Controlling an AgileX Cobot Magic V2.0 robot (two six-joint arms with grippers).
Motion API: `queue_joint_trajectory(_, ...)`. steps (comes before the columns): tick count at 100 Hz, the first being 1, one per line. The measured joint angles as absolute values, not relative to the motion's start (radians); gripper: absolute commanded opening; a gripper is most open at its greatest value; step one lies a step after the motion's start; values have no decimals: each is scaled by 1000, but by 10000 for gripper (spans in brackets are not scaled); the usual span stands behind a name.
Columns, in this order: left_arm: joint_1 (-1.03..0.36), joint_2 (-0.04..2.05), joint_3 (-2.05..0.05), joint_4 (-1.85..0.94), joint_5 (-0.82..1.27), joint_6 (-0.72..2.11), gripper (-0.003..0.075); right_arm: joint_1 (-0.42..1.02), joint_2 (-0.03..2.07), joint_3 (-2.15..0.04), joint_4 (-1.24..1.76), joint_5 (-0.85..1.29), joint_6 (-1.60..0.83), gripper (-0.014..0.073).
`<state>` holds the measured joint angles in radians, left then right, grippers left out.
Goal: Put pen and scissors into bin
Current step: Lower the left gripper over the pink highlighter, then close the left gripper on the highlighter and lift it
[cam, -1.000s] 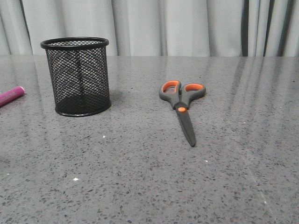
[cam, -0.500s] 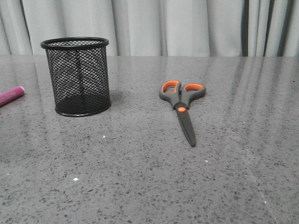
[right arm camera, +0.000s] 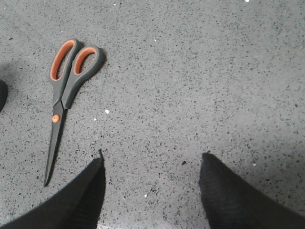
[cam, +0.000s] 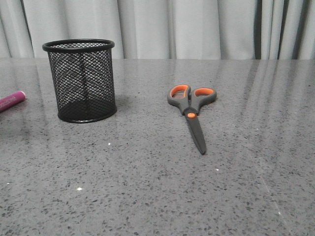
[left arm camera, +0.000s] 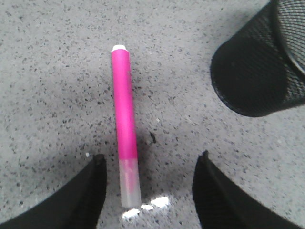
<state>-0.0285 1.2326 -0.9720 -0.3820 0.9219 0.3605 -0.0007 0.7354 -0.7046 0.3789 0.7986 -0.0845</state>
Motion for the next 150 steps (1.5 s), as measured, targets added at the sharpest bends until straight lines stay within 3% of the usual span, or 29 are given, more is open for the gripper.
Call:
queue_joint_trajectory(45, -33, 1477, -1068, -382, 915, 432, 367, -1, 735, -705, 386, 799, -84, 393)
queue_joint_trajectory(125, -103, 1573, -1093, -298, 838, 451, 363, -1, 735, -705, 386, 799, -85, 393)
queue_joint_trajectory(135, -103, 1573, -1093, -298, 836, 451, 273, -1, 735, -705, 386, 799, -85, 393)
queue_joint_trajectory(150, -103, 1576, -1093, -294, 834, 451, -21, -1, 735, -705, 386, 799, -85, 393)
